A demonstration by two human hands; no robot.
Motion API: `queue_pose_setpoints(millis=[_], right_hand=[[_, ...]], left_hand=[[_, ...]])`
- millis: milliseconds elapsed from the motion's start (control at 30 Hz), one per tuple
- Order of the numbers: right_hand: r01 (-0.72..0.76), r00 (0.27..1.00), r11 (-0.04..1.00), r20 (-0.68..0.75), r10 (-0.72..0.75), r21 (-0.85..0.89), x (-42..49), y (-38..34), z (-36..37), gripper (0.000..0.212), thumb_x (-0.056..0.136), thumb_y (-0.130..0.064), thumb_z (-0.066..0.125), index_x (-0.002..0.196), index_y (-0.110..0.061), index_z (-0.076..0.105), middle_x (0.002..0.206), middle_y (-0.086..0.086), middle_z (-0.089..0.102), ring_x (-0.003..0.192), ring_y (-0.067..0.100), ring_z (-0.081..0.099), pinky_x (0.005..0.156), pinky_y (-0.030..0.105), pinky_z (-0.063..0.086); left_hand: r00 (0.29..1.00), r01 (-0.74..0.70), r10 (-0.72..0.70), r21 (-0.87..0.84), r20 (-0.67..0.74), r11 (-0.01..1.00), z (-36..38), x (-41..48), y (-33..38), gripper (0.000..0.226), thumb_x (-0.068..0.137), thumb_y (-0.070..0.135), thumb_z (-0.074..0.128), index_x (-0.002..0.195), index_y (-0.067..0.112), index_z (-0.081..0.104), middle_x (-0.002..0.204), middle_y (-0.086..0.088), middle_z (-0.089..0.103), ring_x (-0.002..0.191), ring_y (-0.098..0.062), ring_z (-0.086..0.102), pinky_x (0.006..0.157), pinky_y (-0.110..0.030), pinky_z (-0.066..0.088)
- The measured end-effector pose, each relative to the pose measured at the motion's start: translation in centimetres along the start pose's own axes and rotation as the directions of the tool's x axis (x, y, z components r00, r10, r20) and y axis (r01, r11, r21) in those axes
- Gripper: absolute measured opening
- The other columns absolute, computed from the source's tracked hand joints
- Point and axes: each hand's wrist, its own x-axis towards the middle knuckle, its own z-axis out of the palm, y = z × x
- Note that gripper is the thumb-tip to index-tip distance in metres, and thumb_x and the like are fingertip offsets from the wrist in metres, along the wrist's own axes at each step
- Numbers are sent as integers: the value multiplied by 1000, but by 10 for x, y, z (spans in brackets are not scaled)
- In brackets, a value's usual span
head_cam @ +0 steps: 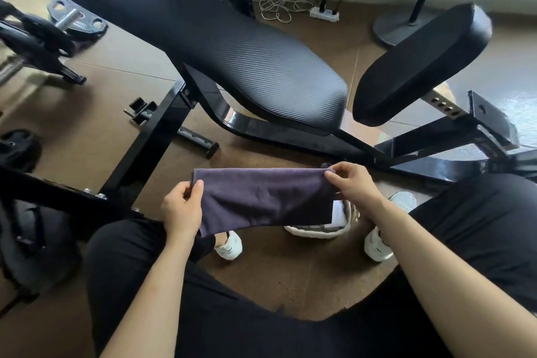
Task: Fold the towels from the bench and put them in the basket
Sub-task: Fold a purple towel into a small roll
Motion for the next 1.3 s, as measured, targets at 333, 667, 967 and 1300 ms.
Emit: queue_pose_setpoints(millis=[333,667,967,1300], right_hand=[[79,997,983,11,-82,165,-31,-29,18,8,95,-11,69,101,-8,72,86,12,76,78,23,75,61,28,60],[146,981,967,94,-168,208,-56,-38,47,21,91,-6,72,112,-6,72,92,12,76,84,23,76,73,30,63],[201,958,965,172,-229,166,-64,-44,56,29,96,-4,63,115,-24,73,102,-7,78,100,10,73,90,31,60],[244,967,967,54,-248,74,-47,-33,43,40,89,-7,70,123,-29,65,120,1,64,105,16,65,87,29,58]], left_hand=[[964,-106,143,-169,226,980,27,-35,23,17,94,27,70,80,19,66,75,3,69,72,-11,65,64,-26,50],[877,-235,284,-171,387,957,55,-55,34,10,91,31,74,100,27,73,88,9,75,87,-10,71,82,-42,59],[831,-209,301,-239,468,948,56,-61,37,26,86,44,73,106,27,71,94,10,75,92,-8,71,83,-37,61],[872,-169,292,-318,393,933,51,-50,39,6,97,19,66,102,23,66,93,9,72,93,-7,68,79,-21,52]])
